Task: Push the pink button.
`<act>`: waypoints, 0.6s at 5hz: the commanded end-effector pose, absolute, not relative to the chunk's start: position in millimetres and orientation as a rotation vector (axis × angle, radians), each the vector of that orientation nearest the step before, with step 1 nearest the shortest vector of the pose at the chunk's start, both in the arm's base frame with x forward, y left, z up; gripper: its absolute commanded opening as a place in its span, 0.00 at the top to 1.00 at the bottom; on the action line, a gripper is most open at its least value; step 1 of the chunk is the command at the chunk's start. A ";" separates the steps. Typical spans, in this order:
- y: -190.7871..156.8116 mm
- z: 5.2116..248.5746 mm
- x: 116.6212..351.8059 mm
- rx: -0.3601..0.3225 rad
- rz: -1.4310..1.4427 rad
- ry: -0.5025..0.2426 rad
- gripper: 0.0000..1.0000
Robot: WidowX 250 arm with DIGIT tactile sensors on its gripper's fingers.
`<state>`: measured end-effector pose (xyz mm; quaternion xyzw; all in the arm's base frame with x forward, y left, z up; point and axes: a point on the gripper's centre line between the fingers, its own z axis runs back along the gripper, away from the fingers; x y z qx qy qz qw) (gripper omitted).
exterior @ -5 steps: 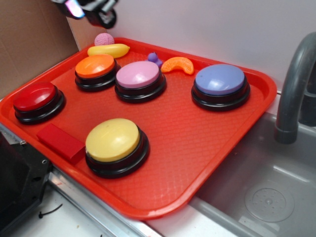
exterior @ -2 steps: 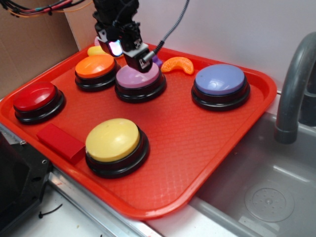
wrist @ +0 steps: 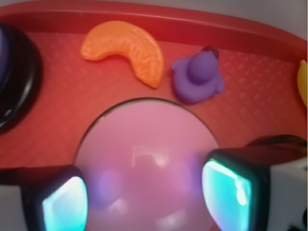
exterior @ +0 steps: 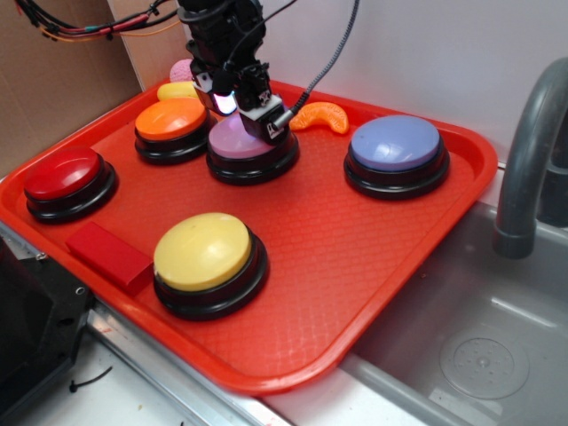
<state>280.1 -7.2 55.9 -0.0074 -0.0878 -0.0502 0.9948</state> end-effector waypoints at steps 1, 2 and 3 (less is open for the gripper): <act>-12.1 51.5 287.9 -0.009 -0.127 -0.116 0.00; -13.2 57.8 284.1 0.016 -0.147 -0.076 0.00; -11.9 67.0 282.5 0.005 -0.156 -0.051 0.00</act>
